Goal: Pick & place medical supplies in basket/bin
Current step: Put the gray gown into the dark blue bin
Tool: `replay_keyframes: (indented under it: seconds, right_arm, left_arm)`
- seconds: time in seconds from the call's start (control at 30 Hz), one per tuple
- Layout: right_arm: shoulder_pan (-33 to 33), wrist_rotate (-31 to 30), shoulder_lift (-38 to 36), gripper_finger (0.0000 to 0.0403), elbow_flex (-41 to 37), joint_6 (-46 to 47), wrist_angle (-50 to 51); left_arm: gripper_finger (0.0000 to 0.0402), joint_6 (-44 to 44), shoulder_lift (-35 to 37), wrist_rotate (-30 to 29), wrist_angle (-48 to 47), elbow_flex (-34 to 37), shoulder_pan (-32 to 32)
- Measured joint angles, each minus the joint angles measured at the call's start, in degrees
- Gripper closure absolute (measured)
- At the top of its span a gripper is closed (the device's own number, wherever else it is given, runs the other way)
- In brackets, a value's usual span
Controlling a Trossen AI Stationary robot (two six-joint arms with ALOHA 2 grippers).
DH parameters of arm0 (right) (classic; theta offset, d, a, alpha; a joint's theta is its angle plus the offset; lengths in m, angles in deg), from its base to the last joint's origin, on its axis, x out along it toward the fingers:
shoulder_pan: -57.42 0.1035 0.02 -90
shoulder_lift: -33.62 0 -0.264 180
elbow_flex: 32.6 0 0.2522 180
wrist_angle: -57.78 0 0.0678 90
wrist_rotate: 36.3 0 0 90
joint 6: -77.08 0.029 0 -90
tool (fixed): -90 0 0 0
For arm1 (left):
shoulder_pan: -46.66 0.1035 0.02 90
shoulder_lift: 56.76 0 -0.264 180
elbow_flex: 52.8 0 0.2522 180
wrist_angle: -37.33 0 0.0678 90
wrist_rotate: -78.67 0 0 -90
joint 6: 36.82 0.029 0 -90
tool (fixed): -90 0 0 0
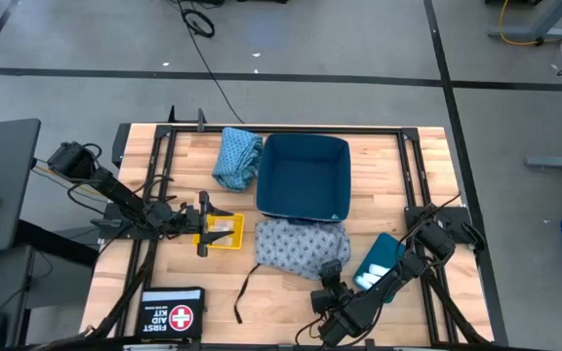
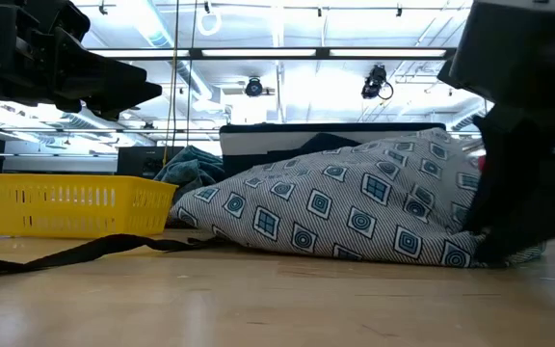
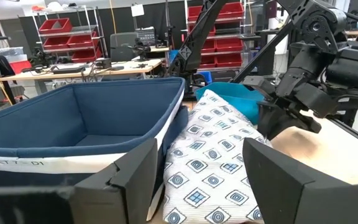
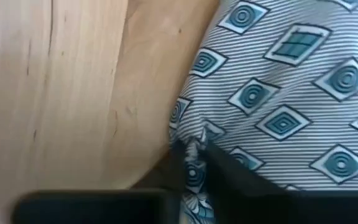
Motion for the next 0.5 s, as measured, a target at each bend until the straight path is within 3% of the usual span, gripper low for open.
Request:
replay_keyframes:
  seconds: [0.07, 0.3, 0.5]
  right_arm:
    - [0.0, 0.2, 0.0, 0.0385, 0.0, 1.0, 0.0]
    - [1.0, -3.4, 0.6, 0.0394, 2.1, 3.8, 1.7]
    - [1.4, -6.4, 0.5, 0.0394, 11.0, 1.2, 5.4]
  left_arm:
    - [0.0177, 0.0, 0.0, 0.0, 0.0, 0.0, 0.0]
    - [0.0177, 0.0, 0.0, 0.0, 0.0, 0.0, 0.0]
    - [0.0177, 0.0, 0.0, 1.3, 0.1, 0.0, 0.0]
